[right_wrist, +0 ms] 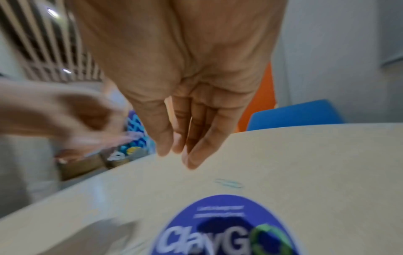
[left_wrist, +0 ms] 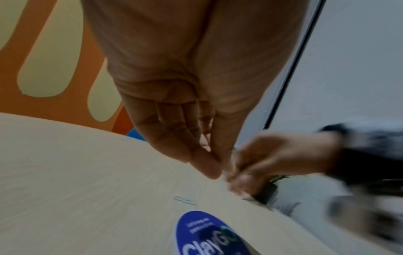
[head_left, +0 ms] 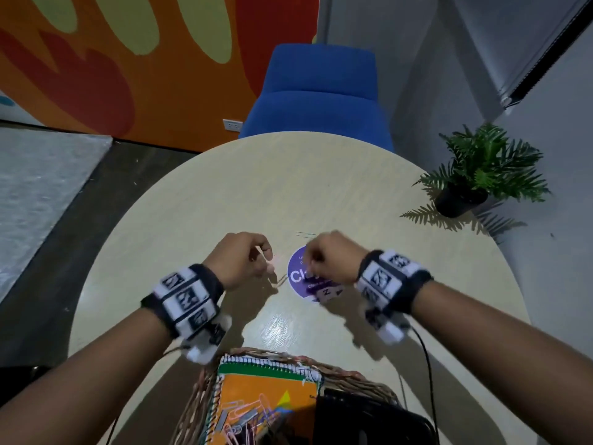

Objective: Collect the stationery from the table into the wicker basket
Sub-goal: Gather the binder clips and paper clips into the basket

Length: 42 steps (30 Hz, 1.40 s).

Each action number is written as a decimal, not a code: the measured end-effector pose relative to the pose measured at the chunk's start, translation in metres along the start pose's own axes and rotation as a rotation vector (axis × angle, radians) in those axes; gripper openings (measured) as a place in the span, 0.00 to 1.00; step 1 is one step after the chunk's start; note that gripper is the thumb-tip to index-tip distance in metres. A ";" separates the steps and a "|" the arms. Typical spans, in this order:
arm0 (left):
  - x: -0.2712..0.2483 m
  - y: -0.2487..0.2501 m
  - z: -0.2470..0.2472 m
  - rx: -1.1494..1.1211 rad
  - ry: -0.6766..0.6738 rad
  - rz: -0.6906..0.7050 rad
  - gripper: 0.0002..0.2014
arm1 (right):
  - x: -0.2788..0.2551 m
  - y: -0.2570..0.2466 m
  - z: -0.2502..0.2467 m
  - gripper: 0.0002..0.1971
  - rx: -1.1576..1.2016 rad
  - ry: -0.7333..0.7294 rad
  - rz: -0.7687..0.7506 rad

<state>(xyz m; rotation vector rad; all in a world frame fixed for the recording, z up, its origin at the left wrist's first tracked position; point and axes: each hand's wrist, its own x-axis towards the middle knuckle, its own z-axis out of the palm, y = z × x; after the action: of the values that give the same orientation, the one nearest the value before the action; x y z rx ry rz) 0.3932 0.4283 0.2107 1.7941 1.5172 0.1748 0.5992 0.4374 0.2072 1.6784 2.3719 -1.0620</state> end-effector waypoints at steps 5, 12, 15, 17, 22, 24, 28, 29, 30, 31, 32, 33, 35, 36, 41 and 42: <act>-0.097 -0.011 0.024 0.000 0.006 0.023 0.03 | 0.075 0.042 0.005 0.19 -0.047 0.221 0.168; -0.179 -0.027 0.081 0.114 0.035 -0.032 0.13 | 0.090 0.040 0.042 0.09 -0.262 0.170 0.260; -0.198 -0.032 0.094 0.147 0.024 -0.062 0.14 | 0.093 0.048 0.052 0.09 -0.288 0.116 0.314; -0.210 -0.032 0.098 0.173 0.034 -0.055 0.16 | 0.094 0.057 0.056 0.08 -0.291 0.084 0.331; -0.240 -0.039 0.082 0.084 0.187 -0.098 0.12 | 0.024 0.008 0.026 0.07 -0.226 0.118 0.230; -0.250 -0.045 0.074 0.019 0.173 -0.133 0.13 | -0.013 -0.020 0.018 0.07 -0.189 0.120 0.164; -0.262 -0.066 0.074 -0.108 0.161 -0.152 0.10 | -0.093 -0.078 0.031 0.07 -0.125 -0.032 -0.007; -0.264 -0.072 0.076 -0.121 0.162 -0.151 0.09 | -0.110 -0.091 0.041 0.07 -0.124 -0.076 -0.053; -0.266 -0.078 0.078 -0.129 0.165 -0.138 0.09 | -0.124 -0.102 0.052 0.07 -0.141 -0.111 -0.093; -0.267 -0.082 0.080 -0.140 0.172 -0.119 0.10 | -0.134 -0.110 0.065 0.06 -0.169 -0.137 -0.117; -0.267 -0.086 0.081 -0.153 0.179 -0.094 0.11 | -0.140 -0.115 0.079 0.06 -0.197 -0.150 -0.121; -0.267 -0.090 0.082 -0.154 0.183 -0.063 0.12 | -0.144 -0.118 0.092 0.07 -0.218 -0.148 -0.115; -0.263 -0.094 0.082 -0.137 0.177 0.006 0.11 | -0.148 -0.120 0.112 0.10 -0.241 -0.109 -0.094; -0.260 -0.094 0.081 -0.128 0.173 0.040 0.10 | -0.151 -0.120 0.117 0.11 -0.224 -0.074 -0.088; -0.232 -0.079 0.056 -0.137 0.210 0.197 0.07 | -0.203 -0.116 0.126 0.16 -0.034 0.264 -0.026; -0.223 -0.074 0.049 -0.139 0.216 0.222 0.07 | -0.223 -0.117 0.130 0.15 0.067 0.299 0.024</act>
<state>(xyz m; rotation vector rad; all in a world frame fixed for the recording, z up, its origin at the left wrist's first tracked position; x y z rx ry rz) 0.2991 0.2070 0.2107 1.8751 1.4085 0.5855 0.5478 0.1631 0.2579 2.0116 2.5042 -0.9550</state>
